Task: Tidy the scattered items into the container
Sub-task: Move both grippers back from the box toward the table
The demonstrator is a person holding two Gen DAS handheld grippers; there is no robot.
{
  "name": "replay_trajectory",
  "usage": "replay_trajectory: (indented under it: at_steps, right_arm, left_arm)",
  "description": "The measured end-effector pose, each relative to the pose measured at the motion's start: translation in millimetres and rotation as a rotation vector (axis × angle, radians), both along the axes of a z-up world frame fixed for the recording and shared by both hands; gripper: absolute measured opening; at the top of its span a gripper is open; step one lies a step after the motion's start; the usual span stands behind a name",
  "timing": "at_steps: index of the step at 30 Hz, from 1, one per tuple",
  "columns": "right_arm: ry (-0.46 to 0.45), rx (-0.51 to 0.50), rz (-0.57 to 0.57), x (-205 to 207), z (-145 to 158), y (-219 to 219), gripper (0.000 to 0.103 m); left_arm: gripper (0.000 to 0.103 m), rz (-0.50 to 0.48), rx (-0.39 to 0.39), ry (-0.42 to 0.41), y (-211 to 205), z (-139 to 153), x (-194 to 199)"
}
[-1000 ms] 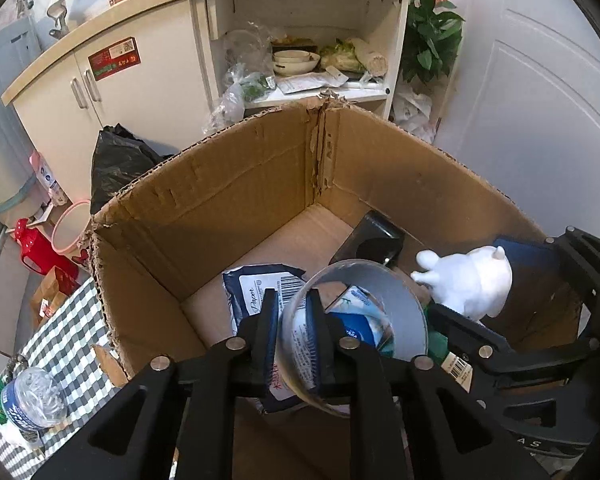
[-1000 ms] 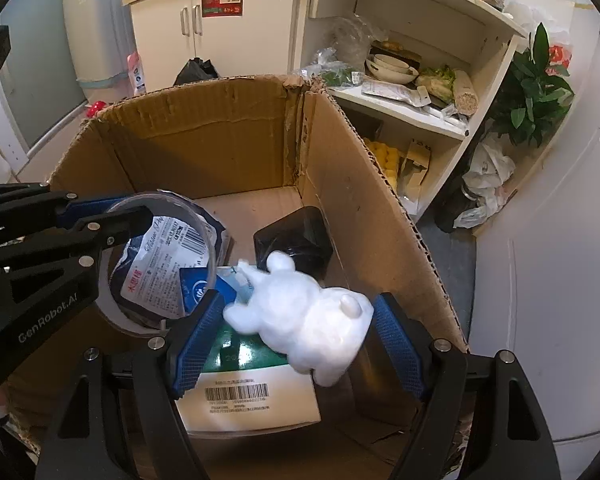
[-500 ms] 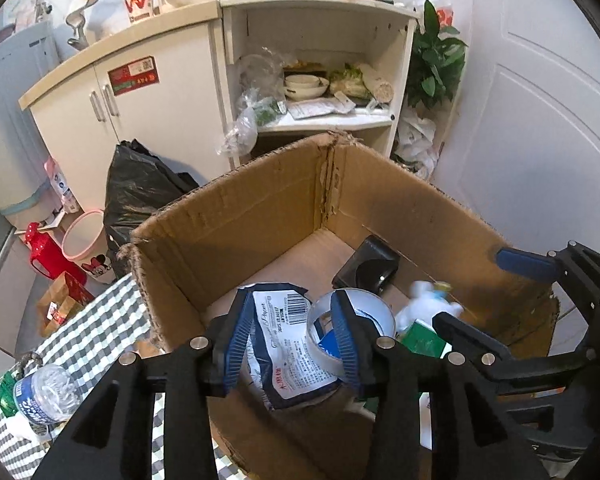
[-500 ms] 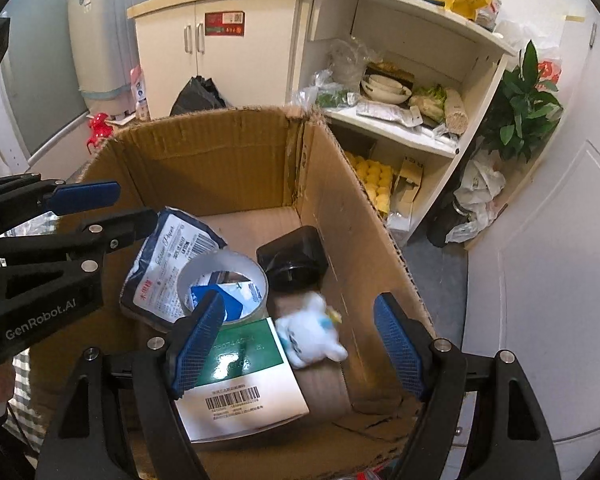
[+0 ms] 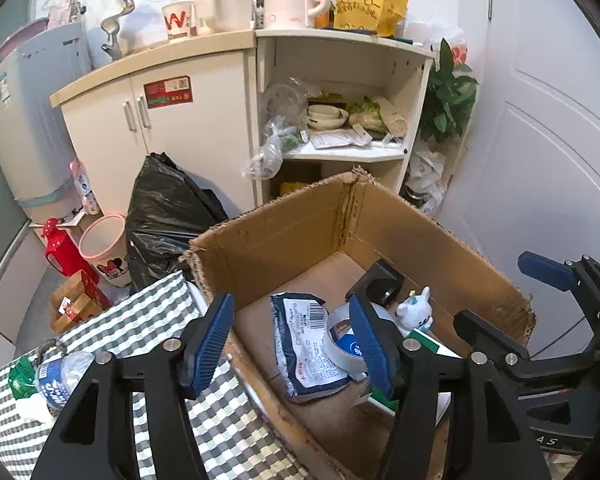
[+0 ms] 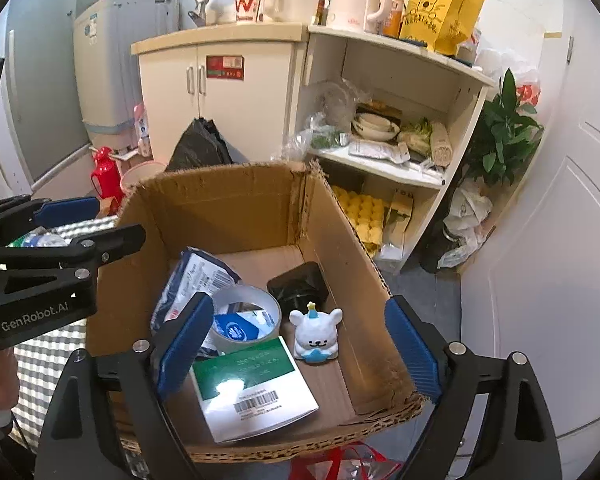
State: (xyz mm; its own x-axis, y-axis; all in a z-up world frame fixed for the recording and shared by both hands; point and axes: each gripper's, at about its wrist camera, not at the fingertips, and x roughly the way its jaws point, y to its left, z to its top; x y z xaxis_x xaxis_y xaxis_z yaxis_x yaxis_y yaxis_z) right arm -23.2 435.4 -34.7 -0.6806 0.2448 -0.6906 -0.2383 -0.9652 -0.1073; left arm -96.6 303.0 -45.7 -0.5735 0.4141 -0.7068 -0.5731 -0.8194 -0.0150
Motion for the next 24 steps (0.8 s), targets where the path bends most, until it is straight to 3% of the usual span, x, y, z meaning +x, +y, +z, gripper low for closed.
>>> replay_trajectory:
  at_steps: [3, 7, 13, 24]
  right_arm:
    - [0.031, 0.003, -0.003, 5.0, 7.0, -4.5, 0.092]
    - [0.077, 0.011, -0.016, 11.2, 16.9, -10.6, 0.097]
    - [0.143, 0.017, -0.004, 19.8, 31.1, -26.3, 0.103]
    - [0.215, 0.005, 0.059, 26.8, 41.2, -57.5, 0.103]
  left_arm:
    - [0.072, 0.008, 0.016, 0.013, -8.4, 7.5, 3.5]
    - [0.090, 0.038, 0.039, 0.046, -22.1, 18.8, 10.2]
    - [0.103, 0.096, 0.068, 0.089, -47.0, 32.4, 16.4]
    - [0.103, 0.198, 0.058, 0.133, -96.4, 46.9, 30.2]
